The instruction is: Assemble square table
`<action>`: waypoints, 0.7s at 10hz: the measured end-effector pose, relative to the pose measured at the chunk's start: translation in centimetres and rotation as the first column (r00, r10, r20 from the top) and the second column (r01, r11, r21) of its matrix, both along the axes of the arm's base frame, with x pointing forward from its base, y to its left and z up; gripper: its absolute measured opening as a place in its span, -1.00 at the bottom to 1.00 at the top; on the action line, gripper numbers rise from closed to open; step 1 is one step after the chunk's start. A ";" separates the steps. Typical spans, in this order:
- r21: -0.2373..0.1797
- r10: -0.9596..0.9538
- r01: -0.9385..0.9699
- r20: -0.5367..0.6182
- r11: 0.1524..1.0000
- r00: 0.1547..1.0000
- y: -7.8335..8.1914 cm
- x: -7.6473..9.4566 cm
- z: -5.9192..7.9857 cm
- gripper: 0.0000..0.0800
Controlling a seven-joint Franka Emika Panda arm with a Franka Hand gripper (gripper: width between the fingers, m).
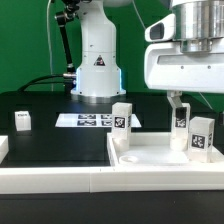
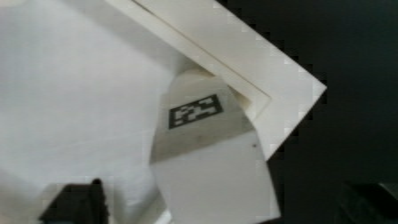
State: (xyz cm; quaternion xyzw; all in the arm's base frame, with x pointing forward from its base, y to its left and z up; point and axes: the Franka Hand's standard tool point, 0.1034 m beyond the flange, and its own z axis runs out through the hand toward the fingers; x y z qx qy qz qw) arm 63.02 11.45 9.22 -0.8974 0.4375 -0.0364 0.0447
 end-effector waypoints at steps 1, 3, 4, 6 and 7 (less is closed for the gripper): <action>-0.008 0.056 -0.056 0.010 0.998 0.998 0.0 0.0 -0.1 0.62; -0.042 0.198 -0.196 0.034 0.980 0.980 0.0 0.1 -0.2 0.62; -0.049 0.210 -0.208 0.042 0.977 0.977 0.0 -0.1 -0.4 0.62; -0.048 0.203 -0.201 0.041 0.978 0.978 -0.1 -0.1 -0.4 0.55; -0.048 0.203 -0.201 0.041 0.979 0.978 -0.1 -0.1 -0.4 0.13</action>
Offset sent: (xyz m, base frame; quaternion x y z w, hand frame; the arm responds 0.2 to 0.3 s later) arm -0.0114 0.0025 -0.0065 0.0207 0.0425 -0.1434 0.9885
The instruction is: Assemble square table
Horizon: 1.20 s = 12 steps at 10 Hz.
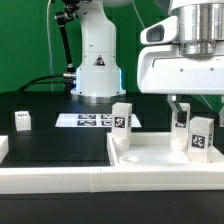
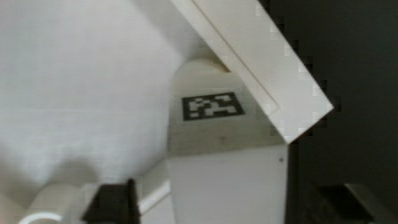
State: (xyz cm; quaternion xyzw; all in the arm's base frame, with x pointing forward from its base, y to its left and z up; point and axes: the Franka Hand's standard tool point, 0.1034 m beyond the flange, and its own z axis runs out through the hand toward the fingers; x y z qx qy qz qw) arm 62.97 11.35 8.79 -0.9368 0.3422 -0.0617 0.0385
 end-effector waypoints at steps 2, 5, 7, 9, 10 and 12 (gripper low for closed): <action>0.002 -0.014 0.014 0.000 1.000 1.000 0.0 0.0 0.0 -0.29; 0.010 -0.058 0.058 -0.002 0.998 0.998 0.0 0.0 0.0 -0.28; 0.028 -0.202 0.202 -0.010 0.979 0.979 -0.2 0.0 0.0 -0.28; 0.058 -0.357 0.358 -0.025 0.932 0.934 -0.3 -0.2 0.0 -0.28; 0.085 -0.448 0.449 -0.040 0.889 0.893 -0.3 -0.3 0.0 -0.28; 0.120 -0.601 0.605 -0.073 0.787 0.796 -0.4 -0.3 0.0 -0.28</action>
Offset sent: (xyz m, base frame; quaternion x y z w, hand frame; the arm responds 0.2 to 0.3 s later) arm 0.0000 0.0000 0.0000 0.0000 0.0000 0.0000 1.0000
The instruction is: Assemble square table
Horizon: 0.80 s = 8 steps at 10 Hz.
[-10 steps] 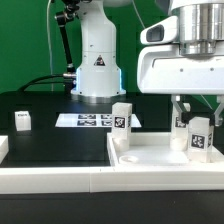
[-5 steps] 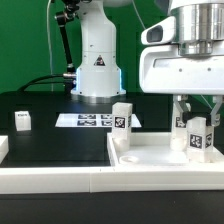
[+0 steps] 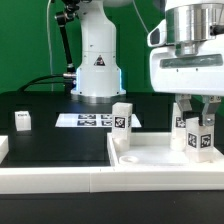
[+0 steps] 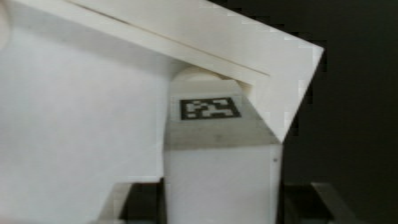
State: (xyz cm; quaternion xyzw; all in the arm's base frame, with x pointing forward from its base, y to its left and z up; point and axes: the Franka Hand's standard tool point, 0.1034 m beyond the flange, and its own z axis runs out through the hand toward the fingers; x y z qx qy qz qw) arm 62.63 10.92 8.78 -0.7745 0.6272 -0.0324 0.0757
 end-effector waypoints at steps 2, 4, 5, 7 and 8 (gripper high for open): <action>0.024 -0.147 0.148 -0.013 0.989 0.989 0.3 -0.1 0.0 -0.28; 0.048 -0.302 0.303 -0.031 0.952 0.953 0.5 -0.1 0.0 -0.28; 0.056 -0.371 0.373 -0.040 0.926 0.928 0.5 -0.1 0.0 -0.28; 0.066 -0.452 0.455 -0.052 0.888 0.891 0.5 0.0 0.0 -0.27; 0.070 -0.497 0.500 -0.059 0.863 0.866 0.5 0.0 0.0 -0.27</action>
Offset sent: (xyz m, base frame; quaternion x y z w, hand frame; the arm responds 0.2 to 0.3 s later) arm -0.0033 0.0081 0.0019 -0.0087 -0.0134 0.1748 0.9845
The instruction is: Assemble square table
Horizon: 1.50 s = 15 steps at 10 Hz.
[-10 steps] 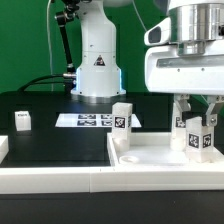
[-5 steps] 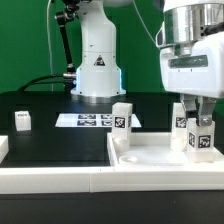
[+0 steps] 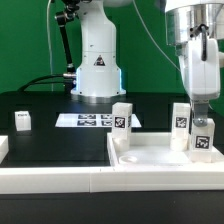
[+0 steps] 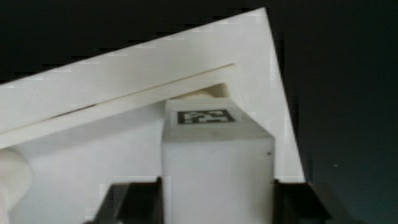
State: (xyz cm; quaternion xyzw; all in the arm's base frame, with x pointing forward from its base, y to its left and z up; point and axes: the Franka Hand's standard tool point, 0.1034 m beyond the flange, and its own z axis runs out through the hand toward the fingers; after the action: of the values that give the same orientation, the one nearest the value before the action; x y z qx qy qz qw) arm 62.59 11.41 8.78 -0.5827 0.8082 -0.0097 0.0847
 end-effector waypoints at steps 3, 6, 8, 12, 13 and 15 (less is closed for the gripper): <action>0.006 -0.052 0.052 -0.005 0.999 0.999 0.0 0.0 -0.1 -0.27; -0.010 0.083 -0.083 -0.039 0.996 0.996 0.2 -0.2 0.0 0.53; -0.042 0.276 -0.278 -0.032 0.960 0.961 0.1 0.0 0.1 0.61; -0.077 0.503 -0.505 -0.036 0.860 0.863 0.0 -0.1 0.0 0.62; -0.091 0.606 -0.611 -0.080 0.786 0.791 0.1 -0.4 0.0 0.62; -0.109 0.705 -0.714 -0.112 0.692 0.700 0.4 -0.6 0.0 0.62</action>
Offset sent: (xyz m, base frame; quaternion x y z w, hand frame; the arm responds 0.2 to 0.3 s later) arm 0.0000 0.0000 0.0000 0.0000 0.0000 -0.0650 0.9979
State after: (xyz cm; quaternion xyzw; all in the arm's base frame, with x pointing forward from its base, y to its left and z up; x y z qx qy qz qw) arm 62.04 11.79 8.83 -0.8538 0.5201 -0.0169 0.0145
